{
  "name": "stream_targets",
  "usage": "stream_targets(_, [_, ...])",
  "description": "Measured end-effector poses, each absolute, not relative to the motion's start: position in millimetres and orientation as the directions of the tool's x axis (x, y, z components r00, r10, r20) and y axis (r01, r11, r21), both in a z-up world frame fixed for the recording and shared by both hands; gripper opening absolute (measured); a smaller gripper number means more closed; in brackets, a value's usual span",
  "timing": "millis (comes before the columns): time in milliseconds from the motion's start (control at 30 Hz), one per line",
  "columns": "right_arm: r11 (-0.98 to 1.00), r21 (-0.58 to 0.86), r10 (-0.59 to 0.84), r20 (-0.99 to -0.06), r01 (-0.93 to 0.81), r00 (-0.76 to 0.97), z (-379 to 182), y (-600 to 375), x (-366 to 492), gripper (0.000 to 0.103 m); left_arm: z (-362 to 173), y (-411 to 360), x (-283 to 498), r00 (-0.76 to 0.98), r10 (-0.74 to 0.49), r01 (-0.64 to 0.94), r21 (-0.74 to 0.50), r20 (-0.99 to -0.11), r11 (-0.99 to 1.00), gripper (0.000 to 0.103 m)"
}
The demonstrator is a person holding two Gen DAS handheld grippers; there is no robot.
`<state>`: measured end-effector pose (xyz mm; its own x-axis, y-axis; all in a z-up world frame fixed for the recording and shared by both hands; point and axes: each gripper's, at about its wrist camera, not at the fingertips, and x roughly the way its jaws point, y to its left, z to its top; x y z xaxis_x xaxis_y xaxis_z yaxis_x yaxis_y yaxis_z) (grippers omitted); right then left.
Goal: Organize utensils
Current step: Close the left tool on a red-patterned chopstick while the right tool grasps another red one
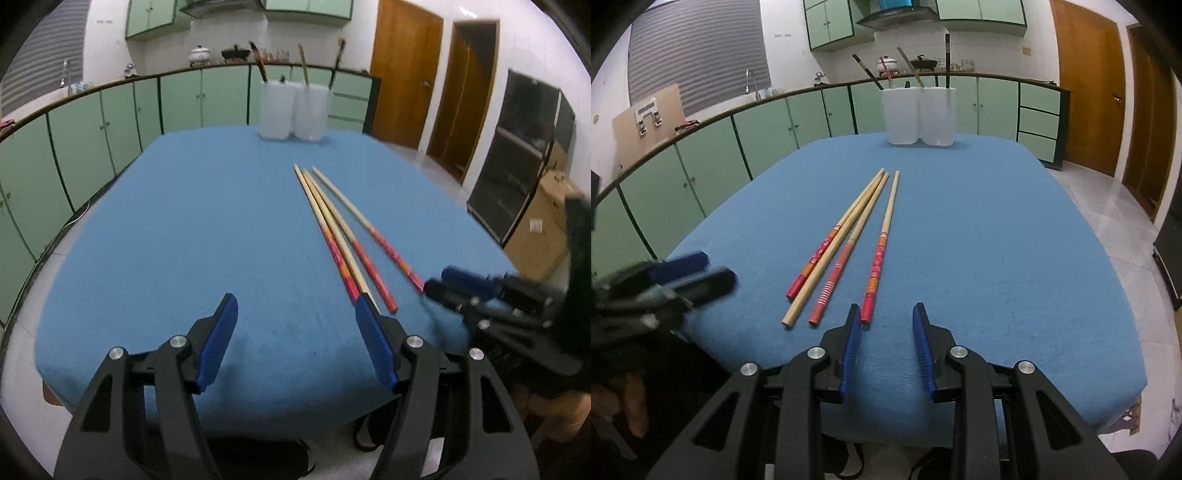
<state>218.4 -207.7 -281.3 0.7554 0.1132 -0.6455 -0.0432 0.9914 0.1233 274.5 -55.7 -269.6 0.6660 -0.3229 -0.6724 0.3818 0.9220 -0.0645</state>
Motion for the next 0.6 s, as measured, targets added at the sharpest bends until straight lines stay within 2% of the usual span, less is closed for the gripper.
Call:
stream_targets(400, [0.989, 0.135, 0.138, -0.636, -0.067, 0.759, -283, -213, 217, 0.029, -290, -75, 278, 0.655, -0.314, 0.404, -0.032, -0.687, 0.914, 0.063])
stream_targets(600, [0.986, 0.167, 0.119, -0.626, -0.017, 0.770, -280, -235, 217, 0.029, -293, -83, 280, 0.662, -0.318, 0.410, -0.028, -0.679, 0.912, 0.063])
